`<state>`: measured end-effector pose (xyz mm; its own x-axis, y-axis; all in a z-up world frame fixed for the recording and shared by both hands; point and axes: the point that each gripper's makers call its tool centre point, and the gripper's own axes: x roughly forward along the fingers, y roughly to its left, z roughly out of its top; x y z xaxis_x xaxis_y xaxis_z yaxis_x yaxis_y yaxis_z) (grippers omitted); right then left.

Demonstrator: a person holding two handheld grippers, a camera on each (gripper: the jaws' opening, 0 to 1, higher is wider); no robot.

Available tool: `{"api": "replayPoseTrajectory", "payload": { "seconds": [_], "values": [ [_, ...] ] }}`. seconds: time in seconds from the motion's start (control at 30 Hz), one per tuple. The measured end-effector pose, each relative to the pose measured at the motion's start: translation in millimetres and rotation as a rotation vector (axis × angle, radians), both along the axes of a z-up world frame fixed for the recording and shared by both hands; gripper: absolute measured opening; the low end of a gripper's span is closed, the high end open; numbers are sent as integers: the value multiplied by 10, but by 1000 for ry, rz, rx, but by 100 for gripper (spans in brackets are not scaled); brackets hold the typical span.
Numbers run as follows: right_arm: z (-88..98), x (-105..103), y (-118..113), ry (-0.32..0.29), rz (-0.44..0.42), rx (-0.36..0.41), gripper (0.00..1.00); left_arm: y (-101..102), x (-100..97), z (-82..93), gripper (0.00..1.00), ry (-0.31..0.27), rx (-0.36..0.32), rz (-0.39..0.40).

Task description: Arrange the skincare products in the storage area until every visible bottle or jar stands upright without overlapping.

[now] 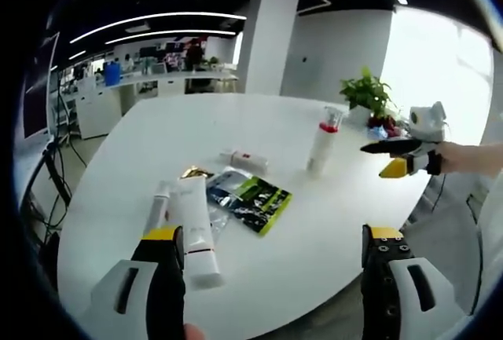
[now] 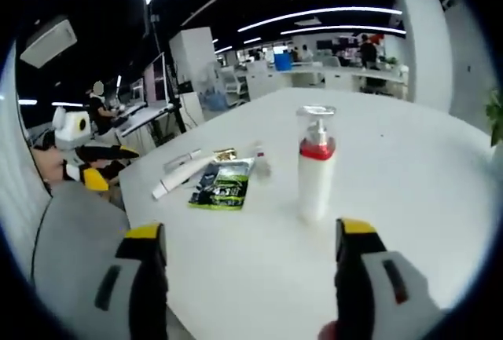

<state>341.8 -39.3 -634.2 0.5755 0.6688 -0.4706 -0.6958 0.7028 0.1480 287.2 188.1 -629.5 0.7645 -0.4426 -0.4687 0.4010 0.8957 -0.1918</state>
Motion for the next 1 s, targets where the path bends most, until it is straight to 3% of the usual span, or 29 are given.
{"api": "replayPoseTrajectory", "payload": {
  "seconds": [0.43, 0.63, 0.77, 1.0],
  "values": [
    [29, -320, 12, 7, -104, 43, 100, -45, -32, 72, 92, -22, -16, -8],
    [80, -394, -27, -10, -147, 46, 100, -55, -47, 73, 92, -24, -11, -14],
    [73, -460, -21, 11, -171, 85, 100, -59, -49, 75, 92, -28, -8, -18],
    [108, -550, -22, -21, -184, 37, 100, -39, -49, 77, 92, -33, -2, -9]
  ]
}}
